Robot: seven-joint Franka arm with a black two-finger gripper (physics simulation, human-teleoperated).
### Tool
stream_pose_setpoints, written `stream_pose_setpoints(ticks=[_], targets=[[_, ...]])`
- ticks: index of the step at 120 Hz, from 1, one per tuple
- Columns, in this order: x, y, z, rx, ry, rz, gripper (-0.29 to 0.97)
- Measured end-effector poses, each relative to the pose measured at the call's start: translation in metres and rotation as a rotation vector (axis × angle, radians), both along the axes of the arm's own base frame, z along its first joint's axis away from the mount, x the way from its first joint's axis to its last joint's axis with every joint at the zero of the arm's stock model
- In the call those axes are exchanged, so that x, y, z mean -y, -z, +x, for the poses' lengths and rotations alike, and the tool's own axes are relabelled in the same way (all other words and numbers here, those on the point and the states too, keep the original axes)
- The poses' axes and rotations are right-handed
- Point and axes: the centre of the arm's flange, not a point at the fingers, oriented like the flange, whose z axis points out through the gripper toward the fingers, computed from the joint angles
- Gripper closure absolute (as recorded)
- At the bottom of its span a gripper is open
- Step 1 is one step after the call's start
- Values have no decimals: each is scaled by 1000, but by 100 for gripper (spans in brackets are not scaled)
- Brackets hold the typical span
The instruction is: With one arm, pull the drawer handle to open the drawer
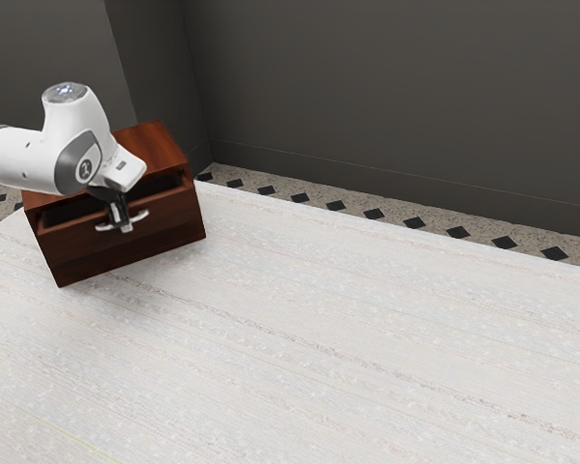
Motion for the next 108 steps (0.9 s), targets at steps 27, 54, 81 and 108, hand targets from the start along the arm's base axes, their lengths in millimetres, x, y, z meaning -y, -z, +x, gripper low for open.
stream_pose_setpoints(ticks=[27,54,81,108], targets=[[12,-1,-8,-4,-4,-11,76],[21,-3,-16,1,-13,-16,79],[31,-4,-25,14,-17,-21,79],[41,-6,-34,28,-18,-25,79]])
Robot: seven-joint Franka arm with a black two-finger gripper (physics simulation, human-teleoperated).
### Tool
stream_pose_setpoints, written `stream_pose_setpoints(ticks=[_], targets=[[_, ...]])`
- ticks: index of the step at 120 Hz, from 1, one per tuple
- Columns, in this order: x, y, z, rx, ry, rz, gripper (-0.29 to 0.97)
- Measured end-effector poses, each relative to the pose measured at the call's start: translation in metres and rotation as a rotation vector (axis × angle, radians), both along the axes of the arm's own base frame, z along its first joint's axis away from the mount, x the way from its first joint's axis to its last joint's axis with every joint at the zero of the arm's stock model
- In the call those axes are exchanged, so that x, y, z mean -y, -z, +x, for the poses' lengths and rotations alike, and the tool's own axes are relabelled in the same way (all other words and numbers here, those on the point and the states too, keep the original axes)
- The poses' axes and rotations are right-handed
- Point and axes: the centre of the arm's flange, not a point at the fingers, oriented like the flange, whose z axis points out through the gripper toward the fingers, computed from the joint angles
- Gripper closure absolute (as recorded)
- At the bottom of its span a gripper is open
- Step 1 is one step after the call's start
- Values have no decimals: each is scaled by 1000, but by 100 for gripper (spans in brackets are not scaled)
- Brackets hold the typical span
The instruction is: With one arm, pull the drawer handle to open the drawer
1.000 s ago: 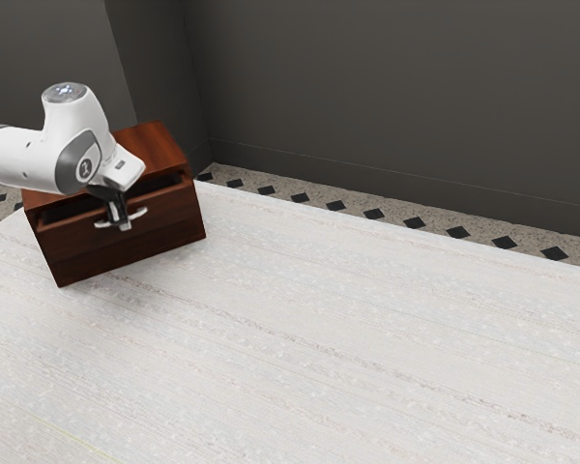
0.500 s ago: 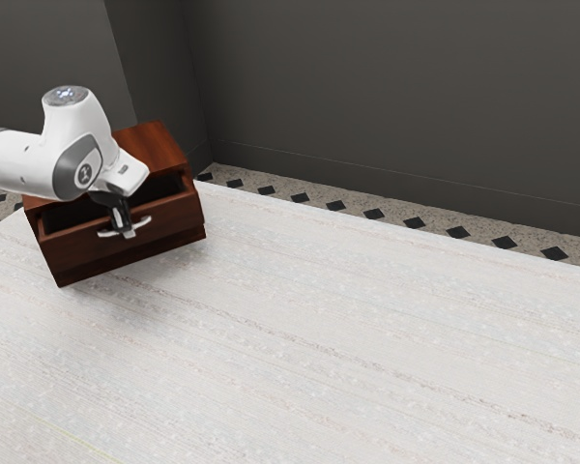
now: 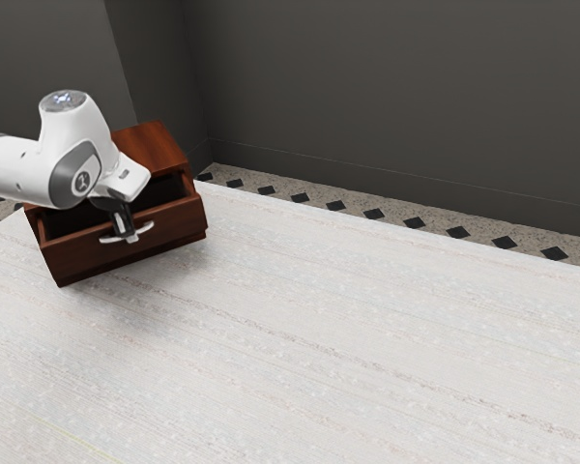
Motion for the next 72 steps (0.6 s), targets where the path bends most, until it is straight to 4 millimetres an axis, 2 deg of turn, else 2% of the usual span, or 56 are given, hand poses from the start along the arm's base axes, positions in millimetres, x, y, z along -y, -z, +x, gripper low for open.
stream_pose_setpoints(ticks=[72], targets=[[21,-4,-16,14,-5,-9,79]])
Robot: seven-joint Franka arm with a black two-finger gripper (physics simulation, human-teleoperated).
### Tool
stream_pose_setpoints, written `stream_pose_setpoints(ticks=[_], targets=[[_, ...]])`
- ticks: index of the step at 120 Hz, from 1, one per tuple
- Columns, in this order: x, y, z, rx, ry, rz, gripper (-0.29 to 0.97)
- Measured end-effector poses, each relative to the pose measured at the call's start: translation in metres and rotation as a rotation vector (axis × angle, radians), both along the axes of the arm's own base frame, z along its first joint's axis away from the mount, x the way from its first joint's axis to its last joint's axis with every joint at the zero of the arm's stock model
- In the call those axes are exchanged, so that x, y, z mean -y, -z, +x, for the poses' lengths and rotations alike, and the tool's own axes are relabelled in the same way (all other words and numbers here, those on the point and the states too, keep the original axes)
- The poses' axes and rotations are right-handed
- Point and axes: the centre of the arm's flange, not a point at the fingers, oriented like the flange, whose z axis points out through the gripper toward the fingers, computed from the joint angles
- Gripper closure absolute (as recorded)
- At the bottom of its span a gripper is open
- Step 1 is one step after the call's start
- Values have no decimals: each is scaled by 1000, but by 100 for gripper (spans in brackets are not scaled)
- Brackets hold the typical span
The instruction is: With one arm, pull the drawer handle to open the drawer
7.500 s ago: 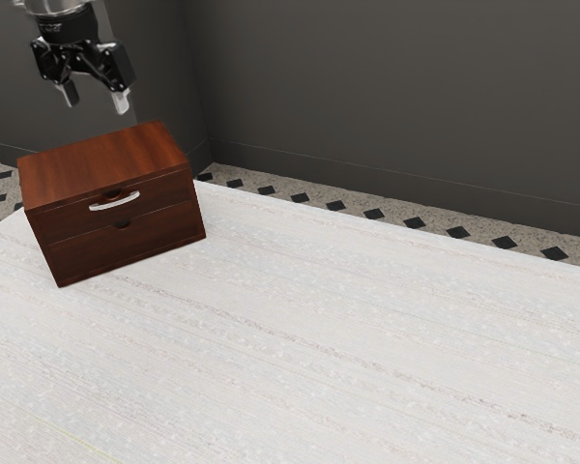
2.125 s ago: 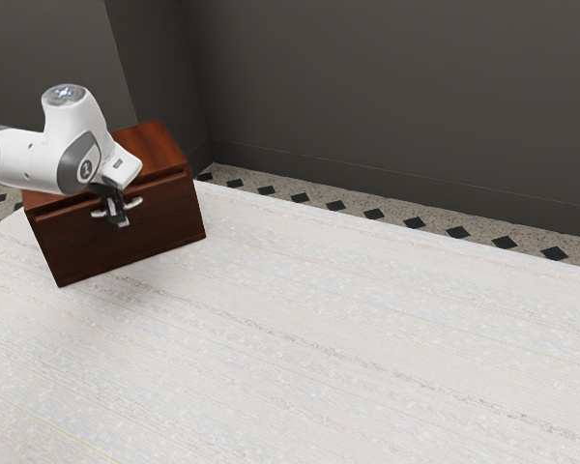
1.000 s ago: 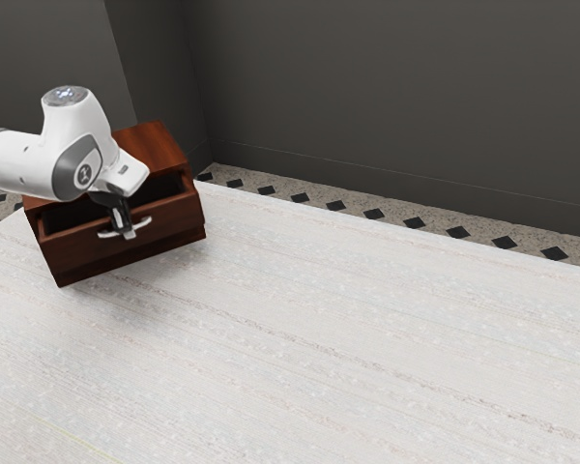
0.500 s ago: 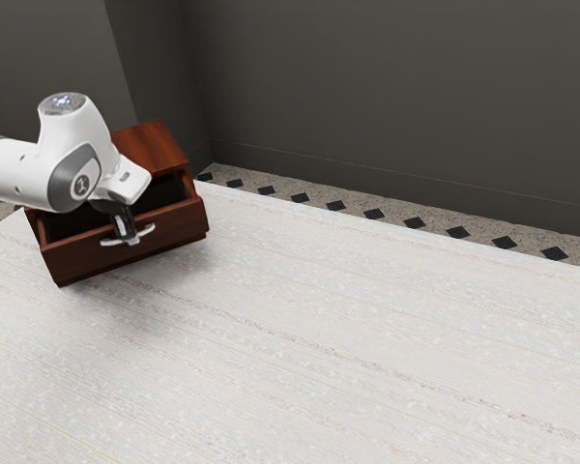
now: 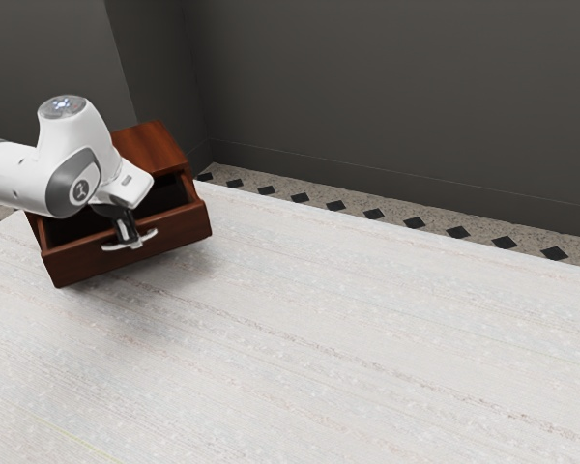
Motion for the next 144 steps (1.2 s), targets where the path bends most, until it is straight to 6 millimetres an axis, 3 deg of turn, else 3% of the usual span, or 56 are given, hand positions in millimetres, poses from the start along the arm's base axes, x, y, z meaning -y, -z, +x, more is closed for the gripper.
stream_pose_setpoints(ticks=[85,114,124,132,144], targets=[[21,2,-15,1,-9,-9,79],[25,-11,-18,19,-10,-6,77],[34,-22,-21,28,4,-2,70],[42,-41,-18,40,15,1,55],[30,-72,-4,51,-26,-29,35]])
